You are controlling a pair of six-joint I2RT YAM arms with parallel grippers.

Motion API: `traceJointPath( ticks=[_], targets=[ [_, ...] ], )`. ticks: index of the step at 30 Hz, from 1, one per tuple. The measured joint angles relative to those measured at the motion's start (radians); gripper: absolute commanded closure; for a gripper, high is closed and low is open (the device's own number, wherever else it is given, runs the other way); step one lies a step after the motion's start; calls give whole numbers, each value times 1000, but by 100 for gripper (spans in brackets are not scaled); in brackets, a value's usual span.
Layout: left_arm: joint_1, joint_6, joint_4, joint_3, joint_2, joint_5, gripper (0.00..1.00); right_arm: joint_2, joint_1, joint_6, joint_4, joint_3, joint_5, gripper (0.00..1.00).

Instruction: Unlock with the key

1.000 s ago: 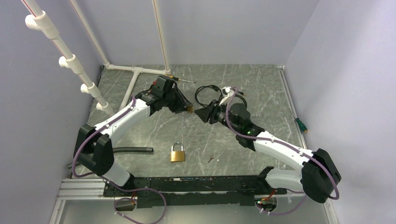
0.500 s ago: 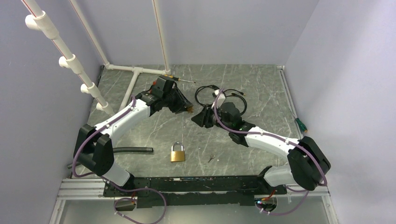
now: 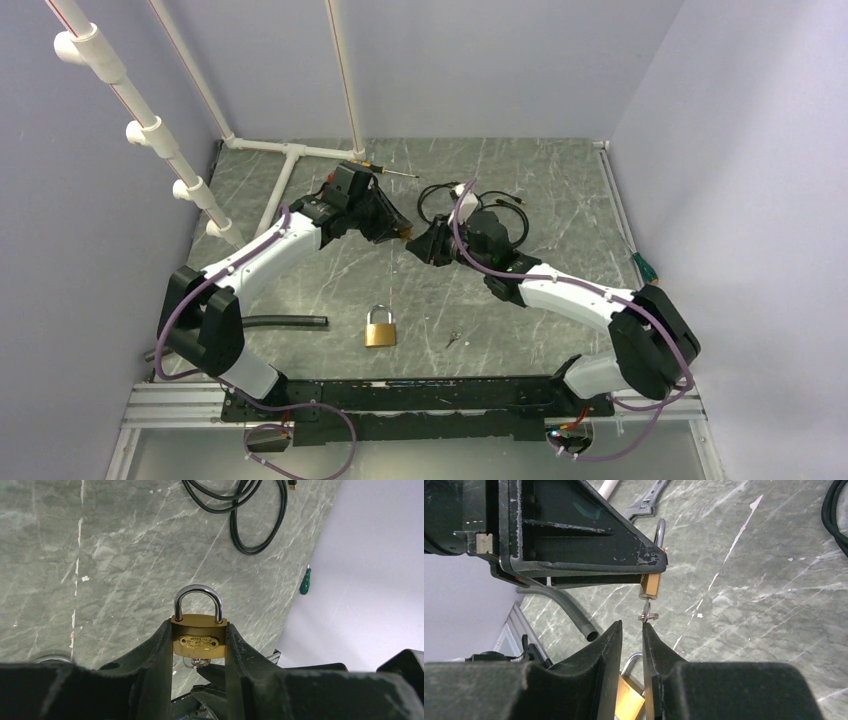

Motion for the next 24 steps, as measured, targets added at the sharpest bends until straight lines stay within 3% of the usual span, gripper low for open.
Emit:
traceJointPath(
  ticks=[16,21,24],
  targets=[
    [2,-1,0,-1,-6,12,100,30,0,-1,-7,23,48,76],
    [2,-1,2,-9,-6,19,100,39,0,0,-5,33,53,85],
    [3,0,0,-11,-6,15,100,53,0,1,-4,39,53,85]
  ],
)
